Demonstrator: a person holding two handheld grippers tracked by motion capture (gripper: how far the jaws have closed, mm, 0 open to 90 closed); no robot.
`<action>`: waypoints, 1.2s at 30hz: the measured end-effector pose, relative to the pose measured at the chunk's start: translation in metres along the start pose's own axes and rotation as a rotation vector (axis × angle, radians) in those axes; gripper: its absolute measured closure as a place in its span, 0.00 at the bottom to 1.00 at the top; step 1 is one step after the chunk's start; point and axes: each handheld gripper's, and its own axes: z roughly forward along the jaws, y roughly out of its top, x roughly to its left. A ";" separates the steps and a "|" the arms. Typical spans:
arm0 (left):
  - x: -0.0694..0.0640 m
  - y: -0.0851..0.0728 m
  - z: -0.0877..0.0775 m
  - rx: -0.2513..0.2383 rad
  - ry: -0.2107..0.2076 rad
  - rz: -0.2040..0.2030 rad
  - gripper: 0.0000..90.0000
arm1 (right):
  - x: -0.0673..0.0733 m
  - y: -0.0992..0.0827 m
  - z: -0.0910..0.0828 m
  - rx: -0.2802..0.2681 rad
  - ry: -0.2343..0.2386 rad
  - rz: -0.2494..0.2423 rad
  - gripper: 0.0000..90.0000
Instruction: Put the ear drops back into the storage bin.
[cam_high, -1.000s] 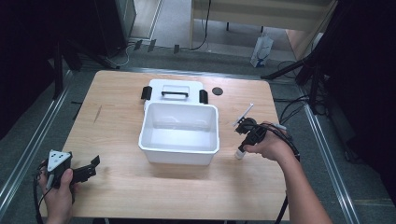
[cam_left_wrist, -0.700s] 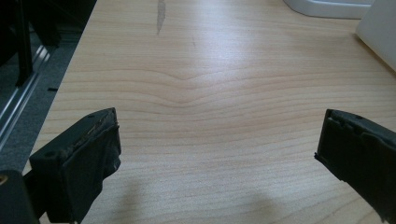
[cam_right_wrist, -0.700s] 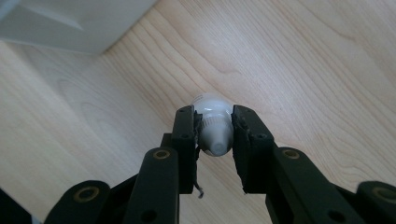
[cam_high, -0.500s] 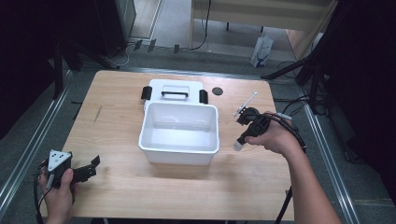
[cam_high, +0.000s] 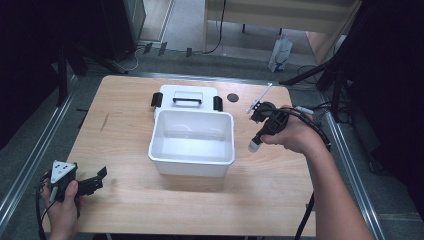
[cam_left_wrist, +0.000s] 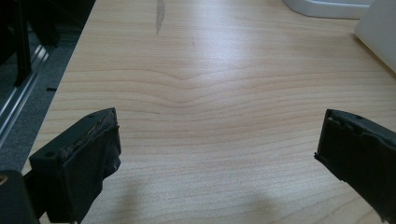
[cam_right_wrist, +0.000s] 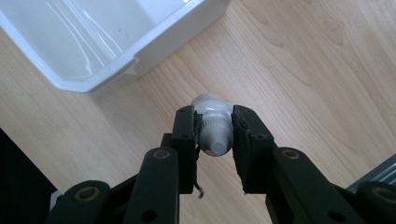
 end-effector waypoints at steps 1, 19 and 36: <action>0.000 0.000 0.000 0.001 0.000 0.001 0.00 | 0.001 0.004 -0.005 0.015 0.001 -0.008 0.80; 0.000 0.000 0.000 0.003 -0.001 0.002 0.00 | 0.012 0.030 -0.033 0.021 -0.003 -0.059 0.80; 0.000 0.000 0.000 0.006 -0.008 0.004 0.00 | 0.032 0.065 -0.047 0.002 -0.004 -0.124 0.80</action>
